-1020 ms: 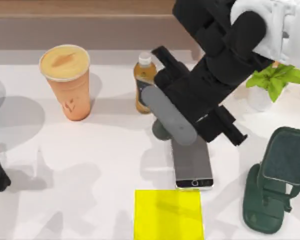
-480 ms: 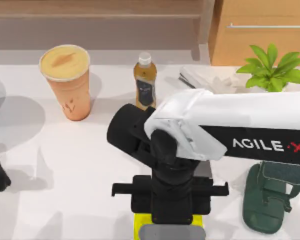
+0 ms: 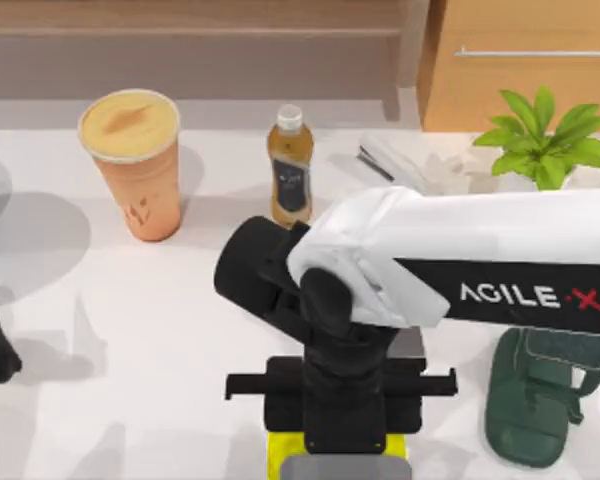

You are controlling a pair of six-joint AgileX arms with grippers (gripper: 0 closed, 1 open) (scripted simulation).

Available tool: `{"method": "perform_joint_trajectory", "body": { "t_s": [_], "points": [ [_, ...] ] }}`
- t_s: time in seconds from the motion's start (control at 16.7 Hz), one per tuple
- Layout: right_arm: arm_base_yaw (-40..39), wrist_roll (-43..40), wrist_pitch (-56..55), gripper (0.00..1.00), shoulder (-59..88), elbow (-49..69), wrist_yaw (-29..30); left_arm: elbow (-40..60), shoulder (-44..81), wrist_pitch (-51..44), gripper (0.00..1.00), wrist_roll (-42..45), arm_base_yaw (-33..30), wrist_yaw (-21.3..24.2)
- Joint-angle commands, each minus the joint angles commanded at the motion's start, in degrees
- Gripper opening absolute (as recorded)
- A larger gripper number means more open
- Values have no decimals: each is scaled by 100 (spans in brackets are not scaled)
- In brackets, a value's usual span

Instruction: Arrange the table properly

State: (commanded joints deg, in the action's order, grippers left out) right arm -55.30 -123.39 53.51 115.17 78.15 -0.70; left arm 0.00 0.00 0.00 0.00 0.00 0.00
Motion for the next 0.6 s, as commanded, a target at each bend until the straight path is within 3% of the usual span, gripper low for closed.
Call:
{"method": "perform_joint_trajectory", "body": {
  "t_s": [0.3,0.6],
  "points": [
    [-12,-7,-108,0,44,-59,16,0,0,0,100,0,0,0],
    [-12,-7,-108,38,44,-59,16,0,0,0,100,0,0,0]
  ]
}}
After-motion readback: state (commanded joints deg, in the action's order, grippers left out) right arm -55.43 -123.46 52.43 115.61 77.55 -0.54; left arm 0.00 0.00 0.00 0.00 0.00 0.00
